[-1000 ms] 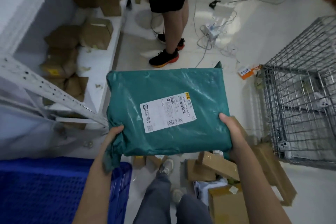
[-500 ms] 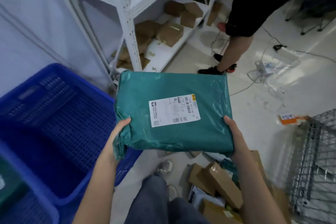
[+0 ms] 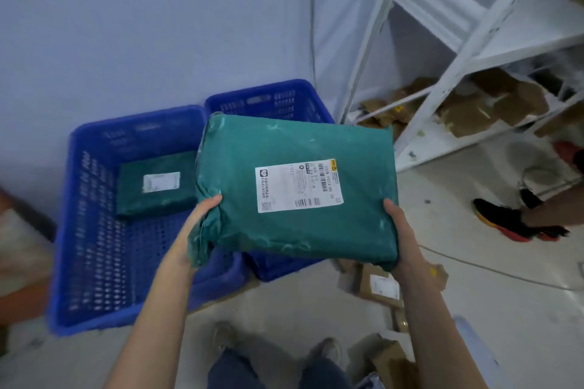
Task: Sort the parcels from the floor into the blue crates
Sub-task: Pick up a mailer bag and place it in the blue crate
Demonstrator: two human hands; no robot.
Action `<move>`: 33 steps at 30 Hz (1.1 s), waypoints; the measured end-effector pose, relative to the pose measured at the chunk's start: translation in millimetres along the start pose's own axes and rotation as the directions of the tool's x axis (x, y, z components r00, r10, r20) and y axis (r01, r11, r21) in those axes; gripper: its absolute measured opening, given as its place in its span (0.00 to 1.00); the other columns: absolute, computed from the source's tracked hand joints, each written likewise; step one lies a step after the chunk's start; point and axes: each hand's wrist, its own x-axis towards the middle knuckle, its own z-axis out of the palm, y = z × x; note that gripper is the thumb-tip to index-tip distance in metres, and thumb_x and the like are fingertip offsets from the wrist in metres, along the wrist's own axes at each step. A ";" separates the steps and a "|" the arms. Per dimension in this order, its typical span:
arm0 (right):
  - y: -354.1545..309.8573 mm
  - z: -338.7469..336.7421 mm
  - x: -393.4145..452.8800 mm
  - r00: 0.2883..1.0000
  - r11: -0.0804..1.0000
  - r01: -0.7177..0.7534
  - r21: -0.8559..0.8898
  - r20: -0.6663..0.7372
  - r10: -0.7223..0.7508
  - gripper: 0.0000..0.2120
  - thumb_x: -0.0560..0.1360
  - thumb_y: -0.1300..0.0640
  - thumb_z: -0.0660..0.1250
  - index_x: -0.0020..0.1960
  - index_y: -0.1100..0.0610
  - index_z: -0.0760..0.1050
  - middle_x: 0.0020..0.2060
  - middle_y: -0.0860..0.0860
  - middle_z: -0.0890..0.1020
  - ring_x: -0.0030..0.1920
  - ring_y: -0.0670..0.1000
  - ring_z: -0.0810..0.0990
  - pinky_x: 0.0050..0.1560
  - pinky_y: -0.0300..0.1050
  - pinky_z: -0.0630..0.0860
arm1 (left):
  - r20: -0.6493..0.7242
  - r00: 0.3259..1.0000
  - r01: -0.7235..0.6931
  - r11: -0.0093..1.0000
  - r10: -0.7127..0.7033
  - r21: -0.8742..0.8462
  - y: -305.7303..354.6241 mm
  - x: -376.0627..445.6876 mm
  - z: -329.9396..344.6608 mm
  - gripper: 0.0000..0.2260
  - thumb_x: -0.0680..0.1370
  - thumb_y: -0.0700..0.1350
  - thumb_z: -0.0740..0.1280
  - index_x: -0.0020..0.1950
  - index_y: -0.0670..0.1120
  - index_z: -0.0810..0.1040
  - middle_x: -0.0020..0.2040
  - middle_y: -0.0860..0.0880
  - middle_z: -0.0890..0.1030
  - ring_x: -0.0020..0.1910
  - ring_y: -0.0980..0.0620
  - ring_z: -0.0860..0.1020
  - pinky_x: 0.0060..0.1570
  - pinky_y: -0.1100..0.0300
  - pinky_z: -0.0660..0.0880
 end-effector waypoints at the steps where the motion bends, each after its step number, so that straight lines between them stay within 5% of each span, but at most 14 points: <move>1: 9.4 23.4 5.4 1.000 1.000 -0.018 -0.012 0.018 0.019 0.32 0.63 0.42 0.71 0.63 0.53 0.73 0.53 0.53 0.84 0.49 0.55 0.84 0.42 0.50 0.80 | -0.022 0.999 -0.029 0.999 0.029 -0.019 12.0 -2.0 -23.3 0.09 0.75 0.46 0.64 0.47 0.48 0.84 0.44 0.49 0.86 0.41 0.52 0.85 0.33 0.61 0.80; 5: 50.1 115.4 29.1 0.996 0.998 -0.002 -0.070 0.092 0.008 0.25 0.66 0.45 0.71 0.61 0.52 0.75 0.46 0.51 0.86 0.41 0.51 0.86 0.33 0.45 0.80 | -0.086 0.992 -0.093 0.994 0.088 -0.060 58.9 -7.7 -115.0 0.13 0.70 0.49 0.67 0.52 0.49 0.84 0.49 0.48 0.85 0.47 0.49 0.84 0.37 0.56 0.81; 12: 104.9 241.7 55.8 0.981 0.967 -0.041 -0.251 0.174 0.087 0.25 0.72 0.44 0.65 0.66 0.53 0.72 0.58 0.55 0.81 0.54 0.56 0.81 0.46 0.50 0.79 | -0.183 0.981 -0.090 0.987 0.065 -0.131 121.9 -5.4 -226.3 0.14 0.68 0.50 0.70 0.52 0.46 0.82 0.49 0.46 0.85 0.44 0.48 0.85 0.35 0.57 0.81; 17: 118.7 290.8 78.5 0.953 0.905 -0.080 -0.418 0.233 0.192 0.28 0.67 0.44 0.70 0.64 0.52 0.72 0.54 0.53 0.83 0.47 0.52 0.84 0.36 0.45 0.80 | -0.227 0.974 -0.017 0.990 -0.016 -0.142 153.2 15.6 -274.7 0.14 0.75 0.51 0.66 0.56 0.45 0.78 0.45 0.46 0.86 0.41 0.48 0.85 0.36 0.57 0.80; 21: 122.5 319.0 106.0 0.931 0.818 -0.055 -0.573 0.266 0.249 0.27 0.65 0.45 0.69 0.63 0.48 0.72 0.50 0.50 0.84 0.43 0.50 0.85 0.35 0.46 0.80 | -0.241 0.966 0.066 0.991 -0.094 -0.121 172.9 37.7 -300.7 0.13 0.76 0.51 0.66 0.52 0.43 0.78 0.40 0.45 0.86 0.36 0.48 0.85 0.29 0.57 0.80; 24: 129.0 338.1 127.8 0.923 0.763 -0.030 -0.645 0.275 0.269 0.22 0.66 0.47 0.68 0.60 0.43 0.72 0.51 0.49 0.84 0.47 0.51 0.84 0.38 0.48 0.80 | -0.299 0.953 0.056 0.998 -0.057 -0.010 184.2 59.6 -318.9 0.13 0.78 0.48 0.65 0.59 0.44 0.74 0.39 0.48 0.86 0.33 0.50 0.84 0.27 0.61 0.78; 27: 137.3 356.8 150.4 0.917 0.723 -0.060 -0.688 0.248 0.312 0.16 0.73 0.52 0.65 0.60 0.40 0.72 0.52 0.49 0.83 0.49 0.54 0.83 0.38 0.48 0.80 | -0.359 0.932 0.078 0.995 -0.049 0.069 192.6 86.0 -332.0 0.18 0.80 0.46 0.62 0.69 0.47 0.66 0.48 0.49 0.80 0.35 0.52 0.82 0.28 0.62 0.77; 33: 167.2 378.8 205.0 0.942 0.688 -0.058 -0.724 0.188 0.277 0.25 0.75 0.58 0.63 0.67 0.38 0.63 0.57 0.46 0.78 0.52 0.53 0.80 0.44 0.50 0.80 | -0.302 0.950 0.109 0.992 -0.084 0.068 185.4 146.2 -358.8 0.21 0.80 0.50 0.60 0.73 0.50 0.62 0.60 0.48 0.78 0.46 0.51 0.80 0.37 0.57 0.78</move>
